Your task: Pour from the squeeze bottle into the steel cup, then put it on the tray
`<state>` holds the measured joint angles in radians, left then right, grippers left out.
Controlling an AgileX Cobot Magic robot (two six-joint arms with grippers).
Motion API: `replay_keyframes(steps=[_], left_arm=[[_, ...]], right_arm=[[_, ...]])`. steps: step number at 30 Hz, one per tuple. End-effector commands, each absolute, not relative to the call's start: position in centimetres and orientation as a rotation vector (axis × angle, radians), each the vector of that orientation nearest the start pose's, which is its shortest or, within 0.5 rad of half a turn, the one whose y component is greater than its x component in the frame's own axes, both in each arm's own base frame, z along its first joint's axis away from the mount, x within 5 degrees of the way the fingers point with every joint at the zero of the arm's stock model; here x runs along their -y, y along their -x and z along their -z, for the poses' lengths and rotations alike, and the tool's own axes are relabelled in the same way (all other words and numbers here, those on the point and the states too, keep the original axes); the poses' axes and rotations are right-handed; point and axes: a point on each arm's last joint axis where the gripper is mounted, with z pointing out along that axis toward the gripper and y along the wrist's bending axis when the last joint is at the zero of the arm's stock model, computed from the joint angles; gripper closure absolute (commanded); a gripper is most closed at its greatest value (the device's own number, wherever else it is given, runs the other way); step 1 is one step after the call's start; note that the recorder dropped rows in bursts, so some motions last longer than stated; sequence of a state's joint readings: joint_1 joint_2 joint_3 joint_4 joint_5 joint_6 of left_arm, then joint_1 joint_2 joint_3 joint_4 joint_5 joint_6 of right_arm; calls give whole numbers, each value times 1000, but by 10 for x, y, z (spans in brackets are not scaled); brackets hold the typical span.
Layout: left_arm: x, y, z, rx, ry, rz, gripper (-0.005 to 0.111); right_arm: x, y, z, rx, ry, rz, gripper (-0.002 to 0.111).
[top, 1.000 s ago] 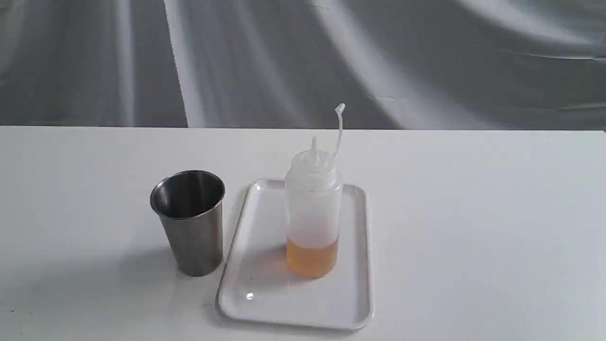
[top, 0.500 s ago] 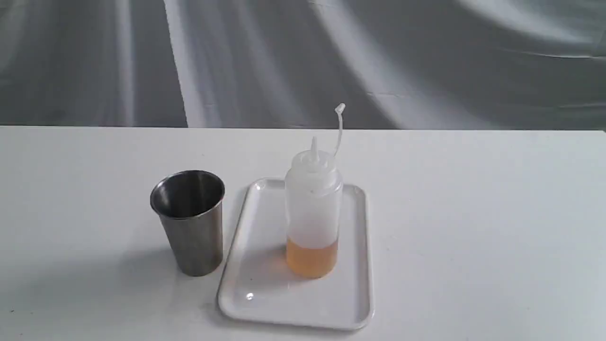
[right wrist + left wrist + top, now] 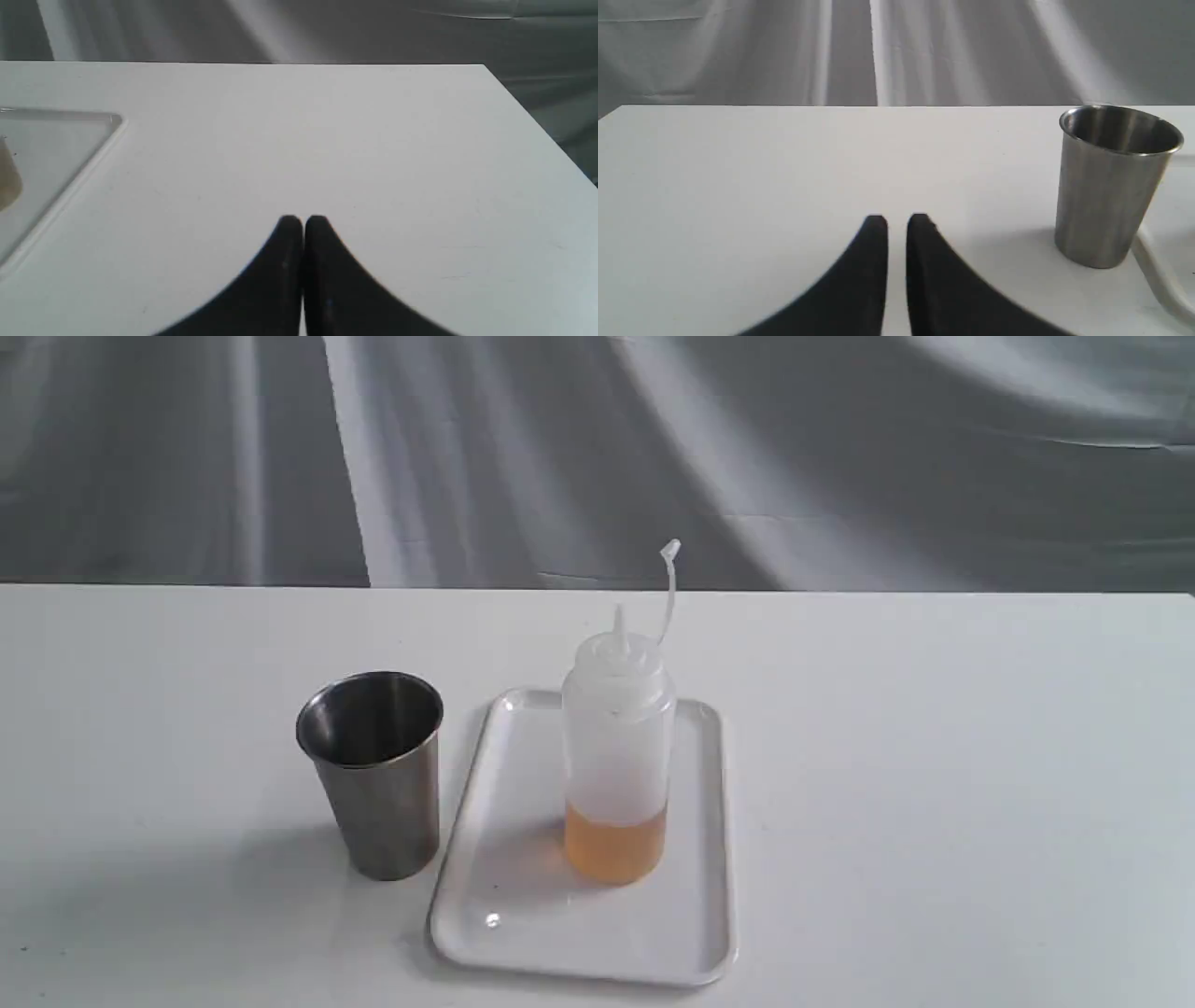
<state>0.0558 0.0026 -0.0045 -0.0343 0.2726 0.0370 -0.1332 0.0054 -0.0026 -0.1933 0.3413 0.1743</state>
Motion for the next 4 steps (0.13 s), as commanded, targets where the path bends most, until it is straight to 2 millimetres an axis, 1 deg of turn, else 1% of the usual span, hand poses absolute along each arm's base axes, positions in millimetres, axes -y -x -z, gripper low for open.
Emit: replay_keyframes(steps=[1, 4], left_arm=[[-2, -55, -189, -1749, 39, -32, 98], [-2, -55, -189, -1749, 37, -34, 98]], right_arm=[[13, -52, -183, -1814, -166, 161, 108], [13, -52, -183, -1814, -166, 161, 108]])
